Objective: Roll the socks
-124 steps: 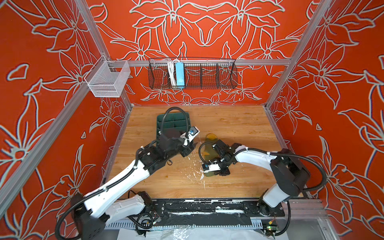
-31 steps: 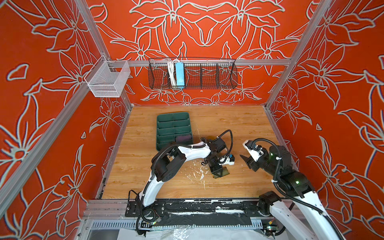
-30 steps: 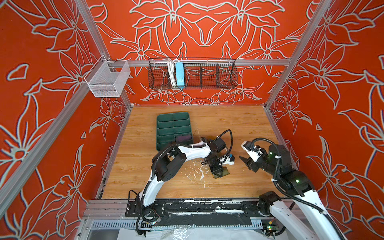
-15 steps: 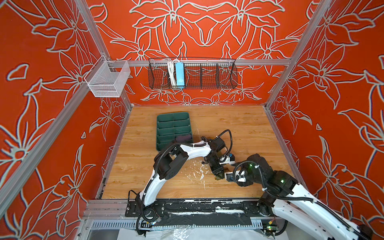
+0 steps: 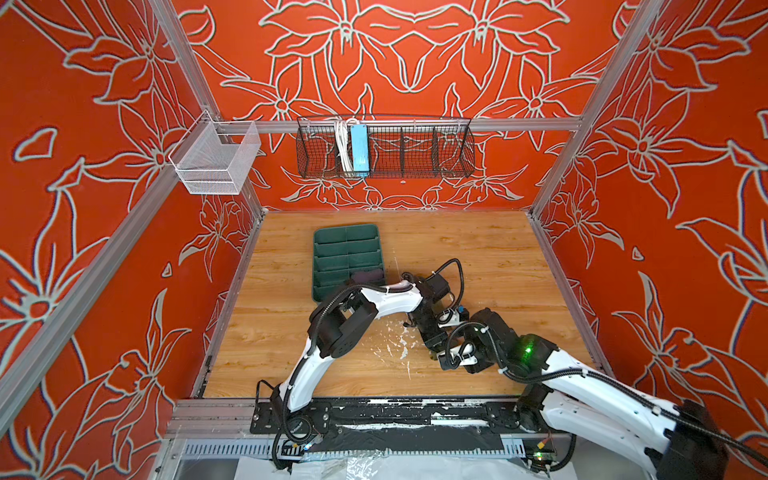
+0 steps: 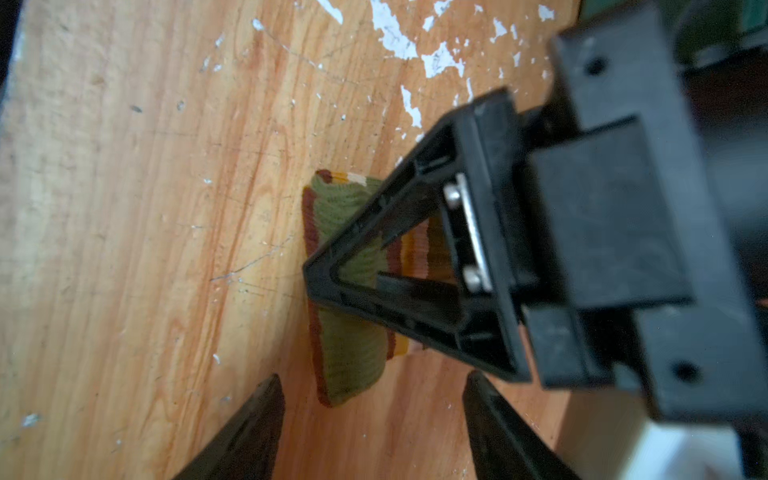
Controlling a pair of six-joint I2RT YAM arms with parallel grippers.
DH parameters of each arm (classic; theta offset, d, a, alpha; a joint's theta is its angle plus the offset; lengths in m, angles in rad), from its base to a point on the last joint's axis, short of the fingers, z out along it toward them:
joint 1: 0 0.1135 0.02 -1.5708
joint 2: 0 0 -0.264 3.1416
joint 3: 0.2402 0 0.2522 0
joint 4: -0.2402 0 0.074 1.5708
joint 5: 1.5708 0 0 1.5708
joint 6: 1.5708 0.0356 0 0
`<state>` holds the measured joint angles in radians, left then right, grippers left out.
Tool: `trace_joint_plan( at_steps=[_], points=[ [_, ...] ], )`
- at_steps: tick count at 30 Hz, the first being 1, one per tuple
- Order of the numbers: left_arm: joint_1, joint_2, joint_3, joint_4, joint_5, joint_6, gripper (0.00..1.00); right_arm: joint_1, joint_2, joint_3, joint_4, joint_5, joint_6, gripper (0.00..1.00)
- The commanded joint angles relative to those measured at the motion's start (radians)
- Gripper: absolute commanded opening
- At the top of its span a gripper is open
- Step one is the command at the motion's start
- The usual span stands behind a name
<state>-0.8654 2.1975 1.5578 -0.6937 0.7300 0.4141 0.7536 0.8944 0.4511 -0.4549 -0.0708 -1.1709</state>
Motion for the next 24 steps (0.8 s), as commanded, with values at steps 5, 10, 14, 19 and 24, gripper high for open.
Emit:
trace_joint_plan(
  at_steps=[5,10,14,19,24],
  points=[
    [-0.007,0.080,-0.030,-0.047,-0.106,0.019,0.29,0.029,0.170,0.026,0.048,0.001,0.009,0.63],
    [-0.007,0.072,-0.033,-0.044,-0.114,0.018,0.29,0.047,0.241,0.046,0.036,0.008,0.046,0.40],
    [-0.007,0.028,-0.062,-0.001,-0.161,0.000,0.31,0.059,0.228,0.049,0.000,0.007,0.058,0.15],
    [-0.003,-0.091,-0.150,0.105,-0.278,-0.042,0.47,0.063,0.200,0.041,-0.042,-0.004,0.081,0.00],
    [0.006,-0.282,-0.275,0.186,-0.458,-0.066,0.54,0.063,0.229,0.080,-0.111,-0.052,0.147,0.00]
  ],
)
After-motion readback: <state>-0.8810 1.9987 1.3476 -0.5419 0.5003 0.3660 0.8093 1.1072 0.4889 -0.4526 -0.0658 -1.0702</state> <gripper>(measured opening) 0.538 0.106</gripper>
